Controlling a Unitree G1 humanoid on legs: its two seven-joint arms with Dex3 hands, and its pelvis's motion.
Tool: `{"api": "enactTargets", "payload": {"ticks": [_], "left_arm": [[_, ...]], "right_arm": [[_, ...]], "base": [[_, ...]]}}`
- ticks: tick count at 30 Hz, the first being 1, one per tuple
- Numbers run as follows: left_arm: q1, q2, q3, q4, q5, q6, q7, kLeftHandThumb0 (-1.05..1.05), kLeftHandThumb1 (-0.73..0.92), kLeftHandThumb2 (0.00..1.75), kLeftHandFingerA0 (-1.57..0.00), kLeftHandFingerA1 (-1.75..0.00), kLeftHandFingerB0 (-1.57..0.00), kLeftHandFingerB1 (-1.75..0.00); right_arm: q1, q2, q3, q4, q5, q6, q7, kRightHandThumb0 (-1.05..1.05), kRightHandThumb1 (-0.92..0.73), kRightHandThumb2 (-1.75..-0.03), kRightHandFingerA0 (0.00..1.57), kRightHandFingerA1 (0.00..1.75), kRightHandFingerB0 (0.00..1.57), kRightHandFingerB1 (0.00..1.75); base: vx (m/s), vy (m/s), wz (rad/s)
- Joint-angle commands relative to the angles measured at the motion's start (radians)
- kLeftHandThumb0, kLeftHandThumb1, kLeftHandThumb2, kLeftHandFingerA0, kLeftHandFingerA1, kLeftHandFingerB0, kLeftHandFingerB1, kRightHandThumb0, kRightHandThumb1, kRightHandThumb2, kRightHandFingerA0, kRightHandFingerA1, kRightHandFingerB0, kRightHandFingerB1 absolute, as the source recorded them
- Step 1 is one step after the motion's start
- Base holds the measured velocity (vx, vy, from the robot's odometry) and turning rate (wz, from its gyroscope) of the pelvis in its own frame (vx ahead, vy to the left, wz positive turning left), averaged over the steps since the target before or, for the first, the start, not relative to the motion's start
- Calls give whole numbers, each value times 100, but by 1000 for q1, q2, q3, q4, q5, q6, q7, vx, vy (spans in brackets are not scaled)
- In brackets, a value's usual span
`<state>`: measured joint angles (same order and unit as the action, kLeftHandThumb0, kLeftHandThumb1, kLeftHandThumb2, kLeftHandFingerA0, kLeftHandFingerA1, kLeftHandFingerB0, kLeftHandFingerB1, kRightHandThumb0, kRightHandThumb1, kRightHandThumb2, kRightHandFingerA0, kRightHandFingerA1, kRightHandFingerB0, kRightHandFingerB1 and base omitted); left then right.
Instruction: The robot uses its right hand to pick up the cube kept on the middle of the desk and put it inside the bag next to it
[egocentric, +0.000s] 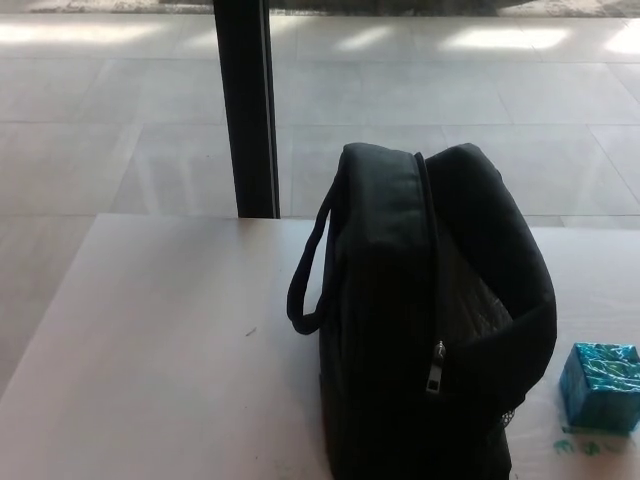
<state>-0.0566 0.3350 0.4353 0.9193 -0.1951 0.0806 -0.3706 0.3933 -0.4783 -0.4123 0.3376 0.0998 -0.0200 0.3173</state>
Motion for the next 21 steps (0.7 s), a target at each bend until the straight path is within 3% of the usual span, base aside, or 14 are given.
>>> {"api": "enactTargets", "payload": {"ticks": [1,2,5,7,8,10,13,14,15,16,17,20,21], "left_arm": [[-11,40,57,13,-116,73,-147,-65,67,60,-32,-51,-33,-40],[-11,42,56,11,-114,70,-150,-66,68,60,-31,-52,-33,-40],[-14,45,53,11,-113,79,-147,-66,68,60,-32,-51,-32,-39],[-15,47,51,10,-113,82,-148,-65,68,60,-32,-50,-31,-38],[-15,47,50,8,-113,82,-147,-65,68,60,-32,-50,-32,-38],[-17,46,55,7,-120,88,-145,-64,67,60,-32,-51,-32,-39],[-7,51,51,3,-121,87,-148,-65,68,60,-31,-51,-33,-39],[-7,51,49,6,-119,80,-148,-65,69,61,-31,-50,-32,-39],[-7,52,48,8,-120,79,-149,-65,69,61,-31,-50,-32,-39],[-8,51,47,9,-120,79,-151,-65,69,61,-31,-50,-31,-39],[-9,52,45,11,-120,80,-152,-65,68,60,-31,-50,-31,-38],[-15,53,41,17,-121,81,-149,-65,68,60,-32,-51,-31,-38],[-17,53,42,18,-124,87,-144,-66,67,60,-33,-51,-32,-39]], "right_arm": [[59,-25,-58,-109,109,66,99,-73,-65,-103,0,33,0,27],[54,-26,-63,-104,106,73,93,-84,-72,-104,0,14,0,15],[-40,-62,-132,-48,131,124,56,-83,-72,-106,0,18,0,15],[-23,-57,-176,-147,166,197,45,-86,-74,-106,0,15,0,13],[-35,-60,-189,-153,176,209,44,-87,-72,-103,7,21,6,13],[-95,-98,-238,-200,209,274,28,-88,-75,-107,0,11,0,14],[-186,-128,-270,-216,233,306,27,-82,-73,-104,0,14,0,18],[-233,-137,-266,-219,231,301,20,-76,-63,-103,1,42,1,34],[-279,-149,-261,-227,241,305,28,-76,-62,-101,6,53,0,38],[-293,-156,-259,-229,246,310,41,-76,-66,-104,0,45,0,27],[-317,-170,-250,-237,243,321,52,-76,-84,-67,12,43,7,25],[-378,-182,-208,-278,207,336,26,-73,-85,-68,16,39,8,23],[-415,-189,-180,-288,195,343,27,-75,-69,-98,8,46,5,29]], "base": [[0,0,0],[0,0,0],[0,0,0],[0,0,0],[0,0,0],[0,0,0],[0,0,0],[0,0,0],[0,0,0],[0,0,0],[0,0,0],[0,0,0],[0,0,0]]}}
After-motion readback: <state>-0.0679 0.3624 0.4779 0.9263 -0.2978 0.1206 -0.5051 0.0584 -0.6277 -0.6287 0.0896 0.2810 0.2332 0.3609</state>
